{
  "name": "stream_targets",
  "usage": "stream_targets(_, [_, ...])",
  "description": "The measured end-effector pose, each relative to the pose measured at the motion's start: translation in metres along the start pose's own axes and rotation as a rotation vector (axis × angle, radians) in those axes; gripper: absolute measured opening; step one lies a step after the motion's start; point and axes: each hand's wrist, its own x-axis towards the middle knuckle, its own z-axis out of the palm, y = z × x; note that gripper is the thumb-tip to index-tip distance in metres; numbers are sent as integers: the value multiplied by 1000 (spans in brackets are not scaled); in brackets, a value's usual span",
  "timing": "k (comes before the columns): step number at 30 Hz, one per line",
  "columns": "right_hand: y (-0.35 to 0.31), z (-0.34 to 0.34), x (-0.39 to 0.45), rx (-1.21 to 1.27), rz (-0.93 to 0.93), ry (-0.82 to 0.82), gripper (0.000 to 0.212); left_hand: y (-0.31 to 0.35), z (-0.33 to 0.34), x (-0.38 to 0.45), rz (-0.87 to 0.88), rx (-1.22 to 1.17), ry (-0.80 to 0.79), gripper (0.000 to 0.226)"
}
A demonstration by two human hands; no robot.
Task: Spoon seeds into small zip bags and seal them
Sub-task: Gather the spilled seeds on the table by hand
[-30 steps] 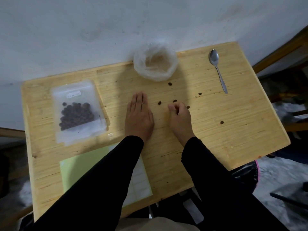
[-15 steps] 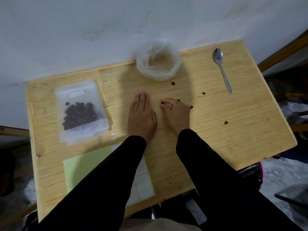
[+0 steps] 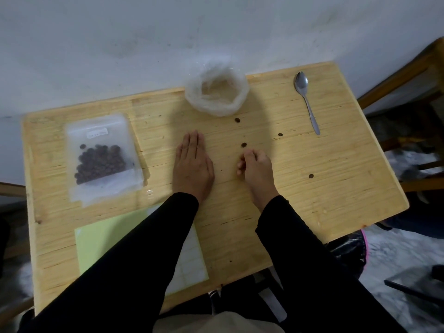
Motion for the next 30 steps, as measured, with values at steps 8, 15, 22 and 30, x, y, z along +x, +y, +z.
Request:
stream_targets(8, [-1,-47,13,-368,-217,116,29,29,10,8,16,-8,-16,54])
stream_targets(15, [-2,-68,39,-772,-390,-5,26,40,20,14,-14,30,18,57])
stream_targets(22, [0,-70,43,-794,-442,-57,18,43,21,11,-15,-21,120,51])
stream_targets(30, [-7,-76,45,-756,-346,-160,5,42,20,9,-1,3,100,56])
